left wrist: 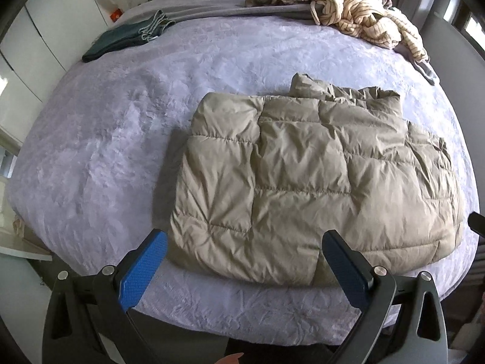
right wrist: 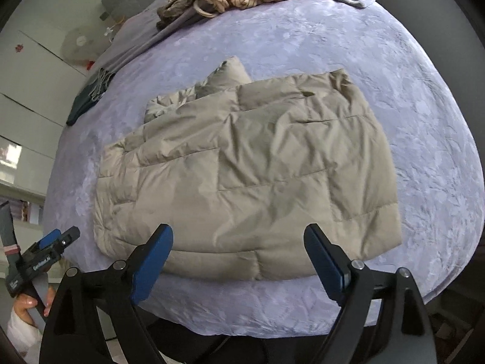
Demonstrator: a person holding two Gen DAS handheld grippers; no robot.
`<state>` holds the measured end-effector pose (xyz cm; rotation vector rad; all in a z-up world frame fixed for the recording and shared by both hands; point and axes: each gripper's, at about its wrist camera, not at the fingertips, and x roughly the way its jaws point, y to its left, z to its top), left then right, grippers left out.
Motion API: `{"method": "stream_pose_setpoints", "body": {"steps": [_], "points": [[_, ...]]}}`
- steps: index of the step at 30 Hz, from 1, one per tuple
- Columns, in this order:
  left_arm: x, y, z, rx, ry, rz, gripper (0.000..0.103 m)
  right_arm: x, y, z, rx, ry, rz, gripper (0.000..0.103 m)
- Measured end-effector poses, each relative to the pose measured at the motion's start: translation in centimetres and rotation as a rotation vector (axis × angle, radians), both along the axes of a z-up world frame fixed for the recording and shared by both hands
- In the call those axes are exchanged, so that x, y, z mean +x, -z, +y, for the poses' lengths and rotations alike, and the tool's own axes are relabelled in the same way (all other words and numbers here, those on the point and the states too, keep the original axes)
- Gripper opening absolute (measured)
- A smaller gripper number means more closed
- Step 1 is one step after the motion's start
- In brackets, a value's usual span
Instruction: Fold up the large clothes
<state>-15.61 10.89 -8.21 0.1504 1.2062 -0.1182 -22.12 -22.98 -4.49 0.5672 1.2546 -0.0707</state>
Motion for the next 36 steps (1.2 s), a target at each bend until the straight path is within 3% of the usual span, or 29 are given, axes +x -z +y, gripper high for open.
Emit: {"method": "stream_pose_setpoints", "body": {"steps": [10,19,28,36], "points": [[-0.6,-0.3,1.1,0.009,-0.015,-0.011,0.102,1.0,0.6,2.1,-0.011,-0.036,-0.002,0.090],[2.0,0.9,2.7,-0.062,0.003,0.010,0.102,3.3,0.6,4.0,-0.026,-0.099,0.061,0.090],[5.7,2.5,4.7,-0.055,0.095,0.029,0.102,5.1,1.4,7.4,-0.020,-0.023,0.085,0.090],[8.1,5.2,6.3,-0.057,0.113,0.103,0.102,5.8,2.9,9.7,-0.001,0.041,0.140,0.090]]}}
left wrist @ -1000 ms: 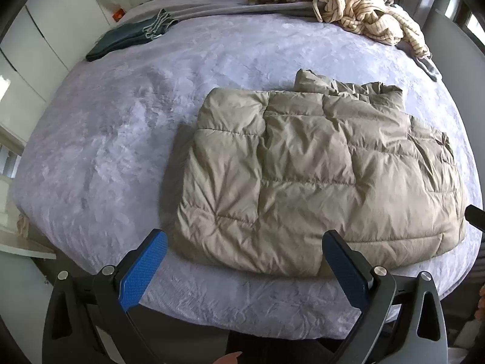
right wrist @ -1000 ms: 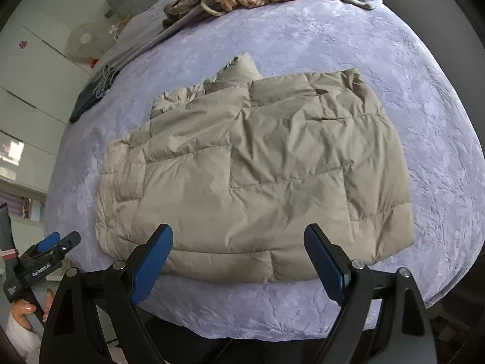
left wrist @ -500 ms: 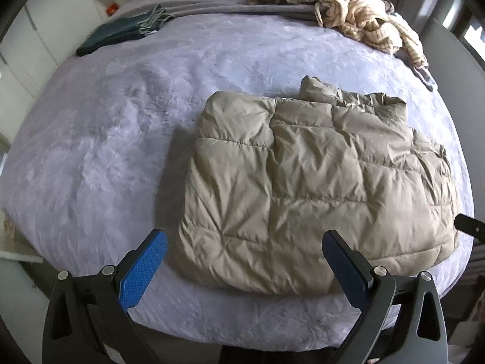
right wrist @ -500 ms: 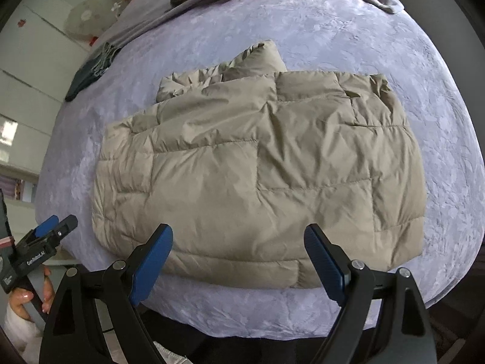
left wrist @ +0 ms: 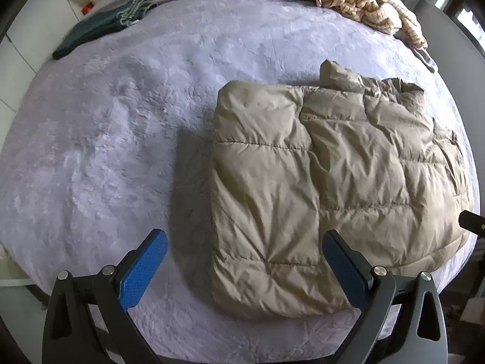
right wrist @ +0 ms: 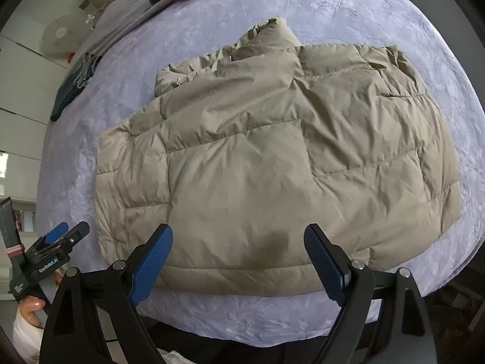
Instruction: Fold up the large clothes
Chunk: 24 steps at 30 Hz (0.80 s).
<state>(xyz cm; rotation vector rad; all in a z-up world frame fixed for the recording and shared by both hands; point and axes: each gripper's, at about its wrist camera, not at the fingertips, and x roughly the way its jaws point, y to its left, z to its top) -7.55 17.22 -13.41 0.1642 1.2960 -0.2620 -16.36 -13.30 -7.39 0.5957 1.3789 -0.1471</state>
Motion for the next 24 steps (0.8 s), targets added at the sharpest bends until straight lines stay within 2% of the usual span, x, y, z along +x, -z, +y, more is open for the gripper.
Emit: {"method": "stream_pose_setpoints", "body": {"steps": [7,9,12,16,21,24], "points": [[1.2,1.6,0.6,-0.026,0.007,0.032,0.102,0.6,0.7,1.2,-0.005,0.012,0.043,0.090],[1.6,2.1,1.0,-0.065,0.021,0.051,0.102,0.7,0.8,1.4,-0.010,0.008,0.054,0.090],[2.8,3.2,2.1,-0.203,0.049,0.110,0.102,0.9,1.0,1.6,-0.017,0.009,0.069,0.090],[5.2,6.9,4.0,-0.398,0.048,0.270,0.102,0.9,1.3,1.5,-0.023,0.018,0.094,0.090],[7.7,12.1,3.1,-0.504,0.019,0.420,0.102,0.9,1.4,1.2,-0.040,0.027,0.118,0.090],[8.0,13.1,0.7,-0.555,0.057,0.453,0.102,0.7,1.3,0.9,-0.049,0.041,0.132,0.090]]}}
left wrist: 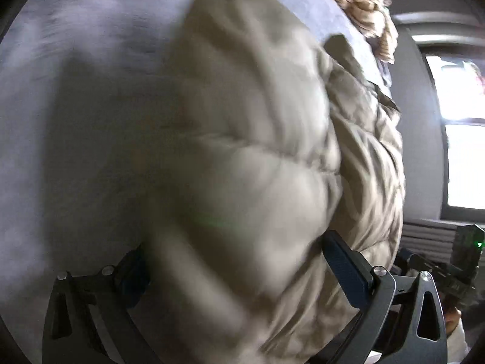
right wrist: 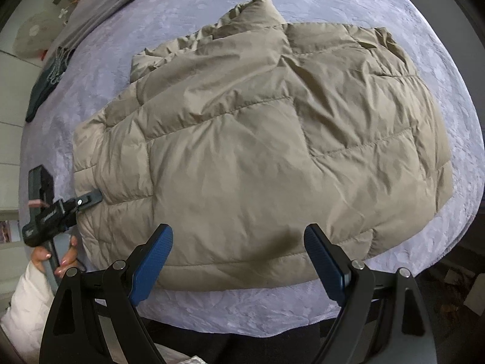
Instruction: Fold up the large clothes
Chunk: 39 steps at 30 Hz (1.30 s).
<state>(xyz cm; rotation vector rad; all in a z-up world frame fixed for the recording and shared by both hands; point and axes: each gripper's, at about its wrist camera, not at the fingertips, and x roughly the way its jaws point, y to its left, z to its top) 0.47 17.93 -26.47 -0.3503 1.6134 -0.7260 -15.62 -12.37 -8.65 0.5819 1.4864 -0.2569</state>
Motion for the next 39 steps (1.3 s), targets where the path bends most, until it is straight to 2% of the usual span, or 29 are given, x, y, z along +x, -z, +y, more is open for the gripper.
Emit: {"method": "stream_pose_setpoints", "body": {"steps": [3,4,5,7,8,10,11,12,14,20,25,29,34,36,37,38,39], "points": [[-0.1,0.5,-2.5,0.001,0.061,0.000,0.101,0.1,-0.3,-0.2,-0.008,0.009,-0.002,0.090],[-0.3,0.3,-3.2,0.018,0.086,-0.021,0.084,0.2,-0.4,-0.2,-0.012,0.009,-0.007,0.090],[-0.5,0.1,-3.4,0.008,0.100,-0.027,0.060,0.3,-0.4,-0.2,-0.016,0.007,-0.012,0.090],[-0.8,-1.3,-3.2,-0.029,0.093,-0.031,0.038,0.5,-0.4,-0.4,-0.023,0.005,-0.021,0.090],[-0.9,-1.9,-3.0,-0.028,0.090,-0.042,0.032,0.7,-0.3,-0.5,-0.022,0.005,-0.028,0.090],[-1.3,-3.9,-2.6,-0.025,0.073,-0.069,0.026,1.1,-0.1,-0.9,-0.019,0.007,-0.046,0.089],[-1.6,-4.7,-2.4,-0.027,0.064,-0.075,0.024,1.4,0.1,-1.1,-0.009,0.012,-0.068,0.081],[-1.9,-5.7,-2.4,-0.030,0.054,-0.084,0.024,1.7,0.4,-1.3,0.008,0.013,-0.088,0.054],[-2.6,-7.8,-2.6,-0.033,0.034,-0.105,0.024,2.7,1.4,-1.6,0.017,-0.007,-0.091,0.016],[-5.0,-15.0,-5.8,-0.003,-0.052,-0.165,0.024,5.6,5.3,-2.7,0.056,-0.119,-0.117,0.011],[-7.4,-19.7,-12.3,-0.005,-0.074,-0.161,0.024,6.9,8.5,-5.3,0.173,-0.086,-0.108,0.006],[-8.2,-21.1,-19.3,0.045,-0.039,-0.161,0.024,7.1,10.1,-6.6,0.275,-0.068,-0.102,0.005],[-7.9,-21.3,-27.0,0.064,0.051,-0.164,0.024,4.6,8.0,-10.9,0.353,-0.012,-0.154,0.005],[-7.8,-20.2,-29.9,0.046,0.101,-0.137,0.033,2.4,6.8,-13.6,0.364,0.028,-0.187,0.007],[-7.7,-19.3,-31.4,0.019,0.119,-0.100,0.044,0.6,6.2,-15.5,0.366,0.064,-0.202,0.007],[-7.6,-18.7,-32.3,-0.006,0.129,-0.072,0.060,-0.7,5.8,-16.8,0.378,0.095,-0.215,0.008],[-7.6,-17.4,-34.0,-0.064,0.150,-0.011,0.069,-1.7,5.7,-17.6,0.384,0.114,-0.221,0.009]]}}
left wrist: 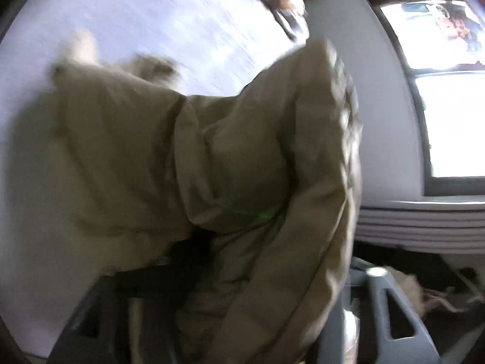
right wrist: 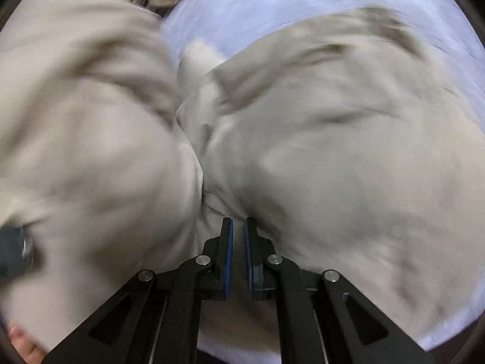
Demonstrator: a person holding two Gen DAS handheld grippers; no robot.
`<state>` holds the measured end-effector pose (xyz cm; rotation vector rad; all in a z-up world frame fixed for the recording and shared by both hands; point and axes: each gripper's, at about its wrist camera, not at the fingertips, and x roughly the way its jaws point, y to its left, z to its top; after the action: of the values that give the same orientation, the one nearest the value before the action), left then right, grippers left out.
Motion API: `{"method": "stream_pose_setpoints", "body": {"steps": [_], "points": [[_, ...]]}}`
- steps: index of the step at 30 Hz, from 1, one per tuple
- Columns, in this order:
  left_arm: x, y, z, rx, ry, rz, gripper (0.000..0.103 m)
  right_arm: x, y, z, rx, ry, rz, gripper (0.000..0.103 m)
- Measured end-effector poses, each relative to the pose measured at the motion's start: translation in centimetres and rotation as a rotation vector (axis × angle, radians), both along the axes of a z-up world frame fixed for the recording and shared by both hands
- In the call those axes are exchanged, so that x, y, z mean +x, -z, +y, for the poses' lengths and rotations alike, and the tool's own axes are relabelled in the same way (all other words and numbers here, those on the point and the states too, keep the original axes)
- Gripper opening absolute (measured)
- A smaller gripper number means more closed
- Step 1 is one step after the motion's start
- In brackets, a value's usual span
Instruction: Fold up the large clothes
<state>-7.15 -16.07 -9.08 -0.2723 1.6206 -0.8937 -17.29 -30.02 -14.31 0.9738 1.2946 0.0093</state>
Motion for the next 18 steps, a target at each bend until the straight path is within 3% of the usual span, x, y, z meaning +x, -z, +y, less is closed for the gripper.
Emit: {"method": "stream_pose_setpoints", "body": {"steps": [1,5,7,8,9,15,18], "points": [[0.0,0.8,-1.0,-0.030,0.014,0.036,0.078,-1.8,-0.3,-1.2,0.001,0.031,0.001,0.009],[0.3,4.7,-4.9,-0.108,0.102,0.153,0.078,-6.7,-1.5,-3.2,-0.033,0.090,0.016,0.013],[0.4,6.0,-6.2,-0.095,0.136,0.167,0.078,-8.8,-2.6,-3.6,-0.058,0.101,0.014,0.034],[0.8,6.1,-7.3,-0.086,0.140,0.160,0.078,-10.1,-3.8,-3.6,-0.078,0.102,-0.007,0.055],[0.9,6.2,-7.6,-0.078,0.146,0.149,0.078,-11.0,-4.8,-3.4,-0.083,0.102,-0.039,0.069],[-2.1,4.9,-8.6,-0.022,0.195,0.070,0.078,-11.5,-10.0,-0.4,0.035,-0.027,-0.231,0.086],[-3.7,3.2,-10.1,0.013,0.230,-0.038,0.078,-8.6,-9.7,0.1,-0.018,-0.028,-0.199,0.086]]}}
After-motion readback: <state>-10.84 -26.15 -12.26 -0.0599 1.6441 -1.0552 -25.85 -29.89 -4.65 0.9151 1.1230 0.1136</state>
